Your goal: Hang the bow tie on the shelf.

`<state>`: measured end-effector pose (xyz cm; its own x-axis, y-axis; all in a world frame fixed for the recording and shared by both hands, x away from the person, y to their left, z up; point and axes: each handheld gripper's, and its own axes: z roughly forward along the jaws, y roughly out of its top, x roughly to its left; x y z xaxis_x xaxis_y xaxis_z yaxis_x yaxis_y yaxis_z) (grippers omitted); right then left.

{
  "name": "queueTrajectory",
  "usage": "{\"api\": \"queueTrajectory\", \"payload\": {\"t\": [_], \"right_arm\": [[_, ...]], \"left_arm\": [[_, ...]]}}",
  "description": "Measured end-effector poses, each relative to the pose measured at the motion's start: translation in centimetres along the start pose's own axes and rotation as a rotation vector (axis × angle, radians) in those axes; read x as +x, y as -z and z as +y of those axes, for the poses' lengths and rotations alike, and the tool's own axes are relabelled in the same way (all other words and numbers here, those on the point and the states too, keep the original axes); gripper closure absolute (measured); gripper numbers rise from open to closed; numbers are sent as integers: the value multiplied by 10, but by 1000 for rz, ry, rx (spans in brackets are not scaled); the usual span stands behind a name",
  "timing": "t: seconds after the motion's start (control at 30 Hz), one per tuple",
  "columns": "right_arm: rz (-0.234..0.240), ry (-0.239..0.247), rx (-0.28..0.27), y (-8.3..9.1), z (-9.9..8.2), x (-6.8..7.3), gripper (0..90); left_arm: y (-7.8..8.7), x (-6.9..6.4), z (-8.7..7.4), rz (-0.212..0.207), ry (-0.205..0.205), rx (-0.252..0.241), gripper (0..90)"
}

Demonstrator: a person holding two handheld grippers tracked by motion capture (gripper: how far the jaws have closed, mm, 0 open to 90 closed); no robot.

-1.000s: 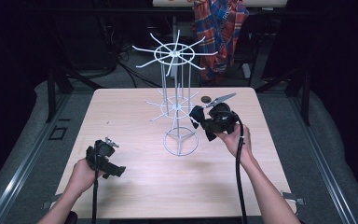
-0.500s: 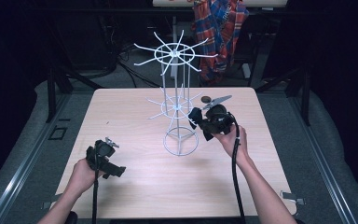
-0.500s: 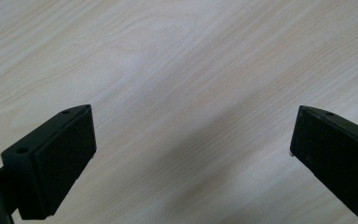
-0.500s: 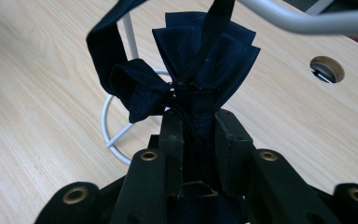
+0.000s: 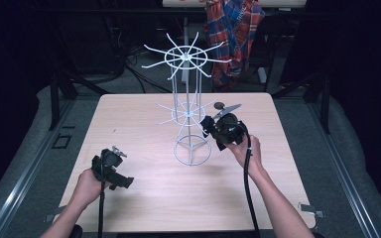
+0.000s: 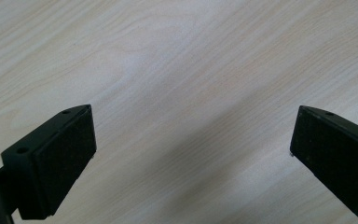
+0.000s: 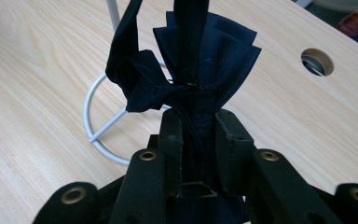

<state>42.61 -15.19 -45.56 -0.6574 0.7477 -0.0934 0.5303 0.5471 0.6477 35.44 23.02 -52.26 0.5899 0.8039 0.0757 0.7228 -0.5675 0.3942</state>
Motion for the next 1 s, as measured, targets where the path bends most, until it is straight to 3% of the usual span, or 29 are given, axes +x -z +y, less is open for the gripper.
{"api": "queueTrajectory", "payload": {"t": [0.43, 0.73, 1.0], "right_arm": [[8, 2, -32, 1, -2, -1, 695], [41, -6, -49, 6, -2, -2, 571], [68, -15, -50, 24, -5, -4, 476]], "left_arm": [[-1, 1, 0, -4, 2, 3, 2], [-1, 2, 0, -8, 8, 2, 2], [-1, 4, -1, -10, 10, -3, 1]]}}
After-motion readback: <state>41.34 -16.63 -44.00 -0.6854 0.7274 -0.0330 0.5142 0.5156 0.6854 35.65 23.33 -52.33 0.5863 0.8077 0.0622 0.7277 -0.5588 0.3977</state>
